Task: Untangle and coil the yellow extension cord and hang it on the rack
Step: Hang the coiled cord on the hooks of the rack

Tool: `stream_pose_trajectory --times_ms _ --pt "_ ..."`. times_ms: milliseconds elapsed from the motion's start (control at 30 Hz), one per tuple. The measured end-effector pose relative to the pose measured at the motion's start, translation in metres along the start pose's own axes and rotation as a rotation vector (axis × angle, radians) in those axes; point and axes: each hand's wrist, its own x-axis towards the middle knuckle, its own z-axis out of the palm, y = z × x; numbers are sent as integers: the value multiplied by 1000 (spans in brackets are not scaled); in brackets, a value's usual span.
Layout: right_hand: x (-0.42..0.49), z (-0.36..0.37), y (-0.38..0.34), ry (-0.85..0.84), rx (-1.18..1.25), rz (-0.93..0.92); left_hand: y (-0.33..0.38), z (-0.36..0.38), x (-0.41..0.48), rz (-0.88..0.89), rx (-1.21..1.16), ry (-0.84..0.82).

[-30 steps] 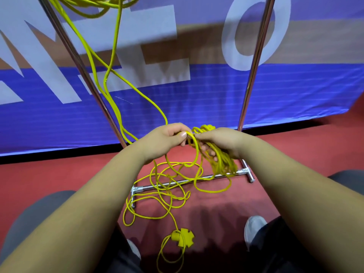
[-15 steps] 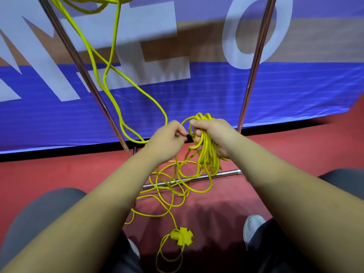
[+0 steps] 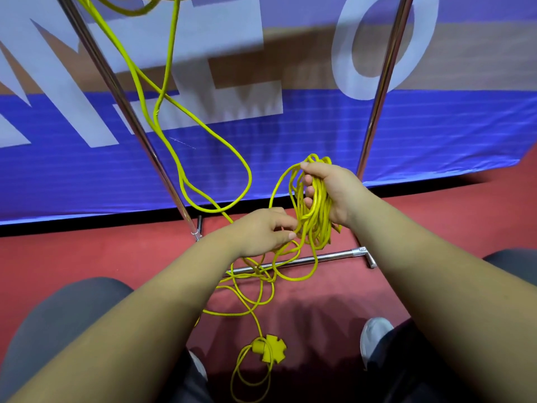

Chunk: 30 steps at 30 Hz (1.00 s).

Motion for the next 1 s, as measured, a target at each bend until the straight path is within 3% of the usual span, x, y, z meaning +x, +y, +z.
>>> stream_pose_trajectory --times_ms 133,267,433,533,667,800,900,1000 --pt "-2 -1 -6 8 38 5 -6 4 -5 -104 -20 -161" --pt "-5 0 -12 3 109 19 -9 13 4 -135 245 -1" --pt "-11 4 -20 -6 22 60 -25 6 13 -166 195 114" --pt "-13 4 -22 -24 -43 65 -33 -9 11 -131 116 92" --pt "-13 -2 -23 -50 -90 89 -44 -20 9 -197 -49 -103" --pt "-12 -7 -20 -67 -160 110 -36 -14 11 -254 -414 -304" --pt "-15 -6 -20 -106 -191 113 -13 0 17 -333 -564 -136" --pt "-18 -3 -19 -153 -207 123 -3 9 21 -386 -540 -16"
